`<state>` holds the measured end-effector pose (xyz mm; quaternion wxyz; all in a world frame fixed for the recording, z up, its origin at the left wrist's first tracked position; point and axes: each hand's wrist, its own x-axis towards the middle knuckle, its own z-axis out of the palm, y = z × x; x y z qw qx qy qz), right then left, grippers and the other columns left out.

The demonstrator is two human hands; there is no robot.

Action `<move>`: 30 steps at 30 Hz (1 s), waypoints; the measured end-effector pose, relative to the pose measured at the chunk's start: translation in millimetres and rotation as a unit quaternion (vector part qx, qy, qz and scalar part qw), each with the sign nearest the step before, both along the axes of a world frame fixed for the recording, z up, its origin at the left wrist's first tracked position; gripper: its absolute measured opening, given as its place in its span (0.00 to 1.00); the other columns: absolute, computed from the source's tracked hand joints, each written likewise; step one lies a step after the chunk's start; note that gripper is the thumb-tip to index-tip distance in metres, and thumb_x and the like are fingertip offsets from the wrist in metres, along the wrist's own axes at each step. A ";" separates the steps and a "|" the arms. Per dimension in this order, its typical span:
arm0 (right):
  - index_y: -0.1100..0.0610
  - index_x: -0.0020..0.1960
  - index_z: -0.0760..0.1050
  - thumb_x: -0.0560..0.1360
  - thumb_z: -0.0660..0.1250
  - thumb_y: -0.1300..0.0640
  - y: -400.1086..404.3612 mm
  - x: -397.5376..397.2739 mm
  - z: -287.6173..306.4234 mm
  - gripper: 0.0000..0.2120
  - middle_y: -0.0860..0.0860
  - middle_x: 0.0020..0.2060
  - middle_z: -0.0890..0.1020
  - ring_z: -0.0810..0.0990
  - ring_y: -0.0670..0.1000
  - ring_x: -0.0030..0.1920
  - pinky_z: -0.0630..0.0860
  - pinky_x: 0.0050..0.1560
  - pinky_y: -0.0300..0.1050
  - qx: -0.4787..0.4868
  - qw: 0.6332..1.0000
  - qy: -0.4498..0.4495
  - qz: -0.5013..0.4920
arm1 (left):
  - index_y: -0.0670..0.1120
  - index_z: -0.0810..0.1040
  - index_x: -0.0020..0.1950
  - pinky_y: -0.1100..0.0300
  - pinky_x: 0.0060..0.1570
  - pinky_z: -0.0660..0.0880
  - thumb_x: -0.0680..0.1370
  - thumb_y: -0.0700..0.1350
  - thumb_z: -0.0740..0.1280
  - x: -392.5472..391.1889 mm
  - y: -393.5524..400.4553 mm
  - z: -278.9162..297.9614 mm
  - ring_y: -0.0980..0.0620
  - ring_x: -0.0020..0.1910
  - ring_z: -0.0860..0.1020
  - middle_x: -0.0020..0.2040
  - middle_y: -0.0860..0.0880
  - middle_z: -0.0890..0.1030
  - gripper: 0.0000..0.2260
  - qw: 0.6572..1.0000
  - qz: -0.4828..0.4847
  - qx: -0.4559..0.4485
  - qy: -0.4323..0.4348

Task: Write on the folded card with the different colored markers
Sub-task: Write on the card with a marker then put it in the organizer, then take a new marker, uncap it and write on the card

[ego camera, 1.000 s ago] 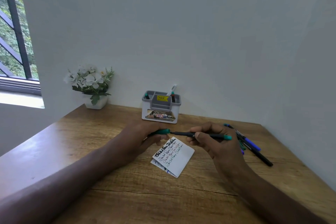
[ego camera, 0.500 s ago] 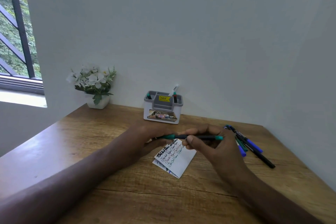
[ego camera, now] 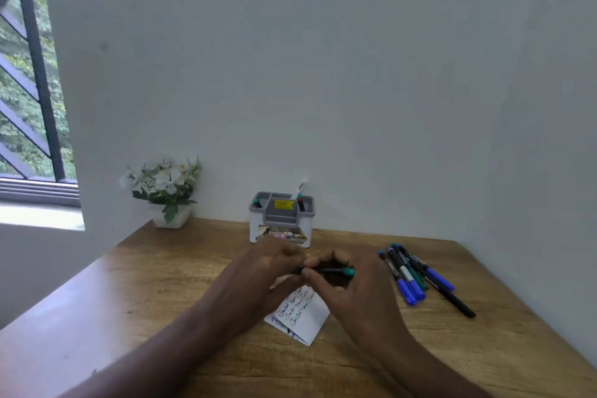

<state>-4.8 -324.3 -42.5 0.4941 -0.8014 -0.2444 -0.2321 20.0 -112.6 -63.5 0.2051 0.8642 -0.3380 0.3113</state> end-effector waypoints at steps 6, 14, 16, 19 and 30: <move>0.47 0.59 0.77 0.70 0.75 0.40 -5.1 0.6 -3.0 0.22 0.39 0.43 0.84 0.85 0.41 0.44 0.83 0.44 0.37 -0.070 0.997 -0.037 -0.005 | 0.50 0.83 0.65 0.62 0.40 0.81 0.77 0.43 0.77 2.6 1.5 2.4 0.63 0.43 0.79 0.50 0.53 0.84 0.16 0.996 0.036 -0.045 -0.072; 0.40 0.55 0.73 0.75 0.74 0.49 -21.4 11.6 -10.7 0.13 0.37 0.44 0.80 0.82 0.43 0.46 0.78 0.42 0.32 -0.102 0.995 -0.017 0.002 | 0.52 0.50 0.86 0.79 0.37 0.75 0.76 0.37 0.78 34.5 19.6 59.0 0.66 0.39 0.82 0.48 0.52 0.85 0.48 0.966 0.141 -0.211 -0.052; 0.40 0.54 0.73 0.75 0.74 0.50 -22.8 11.4 -10.7 0.12 0.36 0.43 0.79 0.81 0.42 0.47 0.76 0.42 0.29 -0.107 0.994 -0.019 0.005 | 0.53 0.51 0.86 0.73 0.37 0.78 0.76 0.36 0.78 55.4 22.6 79.7 0.58 0.37 0.85 0.46 0.49 0.87 0.48 0.965 0.167 -0.194 -0.064; 0.42 0.54 0.75 0.76 0.73 0.50 -24.7 11.0 -9.8 0.10 0.36 0.42 0.78 0.80 0.41 0.46 0.74 0.42 0.27 -0.111 0.993 -0.024 0.012 | 0.55 0.54 0.83 0.57 0.38 0.83 0.78 0.36 0.76 86.1 23.0 96.5 0.53 0.34 0.86 0.43 0.48 0.87 0.43 0.961 0.207 -0.177 -0.054; 0.48 0.53 0.80 0.77 0.70 0.53 -37.1 28.0 -3.9 0.05 0.41 0.45 0.81 0.78 0.42 0.45 0.80 0.48 0.40 -0.180 0.981 -0.040 -0.057 | 0.48 0.84 0.51 0.56 0.44 0.84 0.82 0.42 0.72 116.2 32.4 53.1 0.58 0.41 0.86 0.41 0.53 0.86 0.02 0.943 0.235 -0.232 -0.039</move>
